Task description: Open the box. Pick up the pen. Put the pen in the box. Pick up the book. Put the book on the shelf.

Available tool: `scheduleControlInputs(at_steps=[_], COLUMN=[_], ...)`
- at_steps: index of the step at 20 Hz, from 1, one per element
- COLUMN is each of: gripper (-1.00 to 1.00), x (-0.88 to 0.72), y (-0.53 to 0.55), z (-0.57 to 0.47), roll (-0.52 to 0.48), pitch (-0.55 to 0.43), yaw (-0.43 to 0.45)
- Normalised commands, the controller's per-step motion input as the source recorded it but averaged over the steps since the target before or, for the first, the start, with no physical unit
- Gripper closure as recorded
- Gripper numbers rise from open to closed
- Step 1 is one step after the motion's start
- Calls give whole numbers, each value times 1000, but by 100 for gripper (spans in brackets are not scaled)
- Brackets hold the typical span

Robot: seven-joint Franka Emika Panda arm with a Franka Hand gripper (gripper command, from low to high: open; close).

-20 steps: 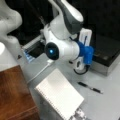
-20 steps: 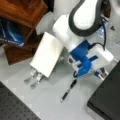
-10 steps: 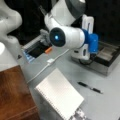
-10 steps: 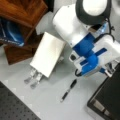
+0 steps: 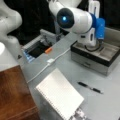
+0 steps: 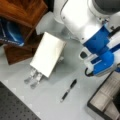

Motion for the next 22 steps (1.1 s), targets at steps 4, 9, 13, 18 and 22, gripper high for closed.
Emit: scheduleControlInputs(at_steps=[4, 9, 13, 18, 22], gripper=[100, 100, 100, 100, -100], x=[132, 150, 167, 145, 95], y=[278, 287, 306, 269, 244], z=[181, 159, 127, 80, 31], roll=[-48, -22, 2, 45, 51], pitch=[72, 57, 49, 51, 58], yaw=[-38, -79, -103, -102, -79])
